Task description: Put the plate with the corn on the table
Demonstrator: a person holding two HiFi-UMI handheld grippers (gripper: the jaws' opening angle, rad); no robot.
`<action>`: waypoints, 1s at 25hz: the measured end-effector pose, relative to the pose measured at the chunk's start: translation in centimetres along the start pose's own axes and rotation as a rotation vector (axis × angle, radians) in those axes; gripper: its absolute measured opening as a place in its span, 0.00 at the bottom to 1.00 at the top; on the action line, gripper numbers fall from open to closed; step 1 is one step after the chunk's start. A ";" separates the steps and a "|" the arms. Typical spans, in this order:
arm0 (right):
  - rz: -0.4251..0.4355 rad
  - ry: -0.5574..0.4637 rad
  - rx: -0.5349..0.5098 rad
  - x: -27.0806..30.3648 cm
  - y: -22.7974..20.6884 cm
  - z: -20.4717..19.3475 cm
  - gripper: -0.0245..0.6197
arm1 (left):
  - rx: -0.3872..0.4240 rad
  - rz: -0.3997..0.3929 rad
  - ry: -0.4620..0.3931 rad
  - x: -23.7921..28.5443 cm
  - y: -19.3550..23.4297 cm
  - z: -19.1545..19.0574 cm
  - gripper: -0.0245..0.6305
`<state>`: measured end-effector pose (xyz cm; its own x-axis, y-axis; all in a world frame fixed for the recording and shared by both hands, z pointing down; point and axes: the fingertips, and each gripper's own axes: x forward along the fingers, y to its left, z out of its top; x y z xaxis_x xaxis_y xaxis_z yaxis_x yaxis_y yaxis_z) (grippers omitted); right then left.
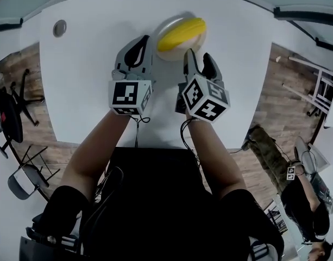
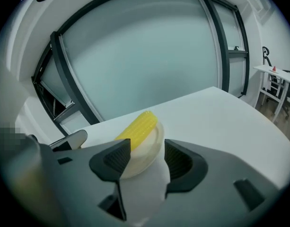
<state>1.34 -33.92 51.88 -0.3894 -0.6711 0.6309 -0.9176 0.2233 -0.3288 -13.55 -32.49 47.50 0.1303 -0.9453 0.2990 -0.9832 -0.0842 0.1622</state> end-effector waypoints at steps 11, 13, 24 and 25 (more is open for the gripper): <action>0.116 -0.289 -0.229 -6.4 4.5 5.8 0.04 | 0.035 -0.067 -0.055 -5.2 -3.8 4.9 0.04; 0.189 -0.376 -0.311 -8.3 6.2 7.0 0.04 | 0.052 -0.095 -0.083 -6.3 -5.0 6.3 0.04; 0.330 -0.684 -0.546 -18.0 12.9 8.7 0.04 | 0.113 -0.197 -0.264 -13.3 -8.1 12.2 0.04; 0.337 -0.695 -0.543 -18.6 13.2 8.5 0.04 | 0.112 -0.195 -0.269 -13.6 -8.1 12.2 0.04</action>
<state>-2.85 -24.50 29.90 -0.6671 -0.7429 -0.0562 -0.7449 0.6639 0.0655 -8.95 -22.76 30.60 0.2932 -0.9560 0.0118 -0.9530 -0.2913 0.0829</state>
